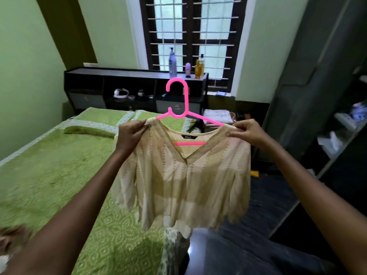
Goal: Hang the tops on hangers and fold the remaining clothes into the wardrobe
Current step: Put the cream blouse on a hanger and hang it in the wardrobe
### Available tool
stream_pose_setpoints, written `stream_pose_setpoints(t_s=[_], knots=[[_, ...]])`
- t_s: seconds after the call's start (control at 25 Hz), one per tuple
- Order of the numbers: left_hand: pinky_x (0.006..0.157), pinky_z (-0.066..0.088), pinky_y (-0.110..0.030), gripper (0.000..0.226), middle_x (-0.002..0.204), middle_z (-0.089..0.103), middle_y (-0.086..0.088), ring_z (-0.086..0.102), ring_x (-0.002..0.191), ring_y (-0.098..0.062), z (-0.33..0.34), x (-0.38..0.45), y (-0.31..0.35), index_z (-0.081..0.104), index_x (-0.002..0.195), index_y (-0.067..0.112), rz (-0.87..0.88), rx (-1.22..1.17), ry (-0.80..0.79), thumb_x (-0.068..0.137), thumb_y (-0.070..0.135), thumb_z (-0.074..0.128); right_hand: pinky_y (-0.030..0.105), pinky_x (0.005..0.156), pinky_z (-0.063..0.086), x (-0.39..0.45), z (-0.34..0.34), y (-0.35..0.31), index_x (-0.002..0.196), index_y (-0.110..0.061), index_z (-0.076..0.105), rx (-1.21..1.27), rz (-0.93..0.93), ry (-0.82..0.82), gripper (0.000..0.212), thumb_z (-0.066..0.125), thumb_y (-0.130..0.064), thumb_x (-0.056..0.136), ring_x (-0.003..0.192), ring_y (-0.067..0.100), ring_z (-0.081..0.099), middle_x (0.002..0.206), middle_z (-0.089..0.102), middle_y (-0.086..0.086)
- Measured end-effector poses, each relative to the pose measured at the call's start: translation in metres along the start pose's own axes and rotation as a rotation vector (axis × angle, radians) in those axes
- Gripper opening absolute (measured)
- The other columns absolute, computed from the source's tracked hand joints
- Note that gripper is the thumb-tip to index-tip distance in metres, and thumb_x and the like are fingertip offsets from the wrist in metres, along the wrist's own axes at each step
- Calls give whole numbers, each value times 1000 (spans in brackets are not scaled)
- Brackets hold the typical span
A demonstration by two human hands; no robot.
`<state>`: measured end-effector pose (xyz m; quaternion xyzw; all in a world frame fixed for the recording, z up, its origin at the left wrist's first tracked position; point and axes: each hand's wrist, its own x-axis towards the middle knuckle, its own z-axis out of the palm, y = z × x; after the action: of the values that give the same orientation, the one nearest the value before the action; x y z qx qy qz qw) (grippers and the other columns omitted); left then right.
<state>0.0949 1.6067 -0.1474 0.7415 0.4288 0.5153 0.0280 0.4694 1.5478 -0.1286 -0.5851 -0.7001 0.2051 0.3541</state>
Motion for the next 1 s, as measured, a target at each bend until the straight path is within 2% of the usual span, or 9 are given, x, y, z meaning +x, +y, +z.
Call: stream_pose_setpoints(t_s=[0.08, 0.2, 0.28, 0.32, 0.4, 0.48, 0.68, 0.92, 1.0], knots=[[68, 42, -8, 21, 88, 71, -19, 61, 74, 1, 36, 29, -10, 70, 99, -7, -26, -97, -19, 80, 3, 69, 29, 62, 37, 20, -12, 10, 84, 0, 71, 7, 15, 77, 16, 73, -15, 79, 66, 10, 49, 70, 58, 4], [72, 44, -5, 24, 94, 71, -18, 64, 81, 0, 87, 72, -23, 69, 103, -6, -90, -209, -95, 81, 5, 70, 34, 70, 46, 47, -32, 29, 96, -5, 73, -101, 83, 206, 16, 70, -13, 82, 78, 17, 58, 83, 67, 8], [76, 47, -7, 23, 94, 70, -19, 62, 78, 10, 116, 92, -26, 68, 103, -6, -87, -256, -151, 82, 4, 69, 31, 72, 47, 56, -40, 43, 97, -5, 73, -163, 103, 281, 17, 71, -10, 80, 80, 18, 60, 85, 68, 8], [79, 50, -16, 22, 94, 70, -19, 62, 79, 7, 133, 101, -27, 69, 102, -6, -72, -270, -179, 82, 4, 69, 24, 69, 46, 61, -43, 52, 96, -3, 73, -189, 119, 325, 17, 72, -8, 79, 79, 17, 59, 85, 68, 8], [78, 49, -32, 20, 91, 69, -19, 64, 84, -19, 165, 114, -26, 70, 98, -4, -39, -264, -215, 81, 5, 70, 6, 60, 38, 67, -47, 69, 94, -2, 73, -249, 164, 388, 15, 71, -5, 79, 75, 14, 56, 81, 66, 4], [74, 43, -31, 19, 86, 67, -18, 60, 82, -29, 195, 125, -27, 70, 95, -2, -8, -238, -252, 79, 8, 72, 6, 56, 37, 71, -54, 88, 91, -3, 74, -286, 206, 442, 13, 68, -4, 80, 69, 13, 56, 76, 66, 2], [68, 37, -19, 19, 85, 70, -13, 62, 79, -22, 281, 169, -29, 71, 92, 2, 105, -254, -319, 80, 16, 72, 21, 55, 38, 89, -88, 141, 83, -3, 74, -345, 221, 551, 8, 66, -3, 79, 63, 22, 60, 69, 68, 14], [69, 49, -32, 16, 84, 71, -6, 65, 77, -20, 410, 245, -4, 72, 92, 7, 212, -343, -352, 82, 20, 70, 8, 57, 36, 122, -151, 210, 85, -5, 74, -442, 261, 702, 8, 71, -6, 78, 62, 9, 55, 73, 69, 8], [67, 48, -31, 16, 81, 70, -6, 64, 74, -19, 449, 271, 11, 72, 91, 6, 271, -363, -353, 81, 19, 70, 8, 57, 37, 133, -178, 228, 87, -6, 74, -433, 294, 772, 10, 71, -4, 78, 64, 9, 56, 75, 69, 7]])
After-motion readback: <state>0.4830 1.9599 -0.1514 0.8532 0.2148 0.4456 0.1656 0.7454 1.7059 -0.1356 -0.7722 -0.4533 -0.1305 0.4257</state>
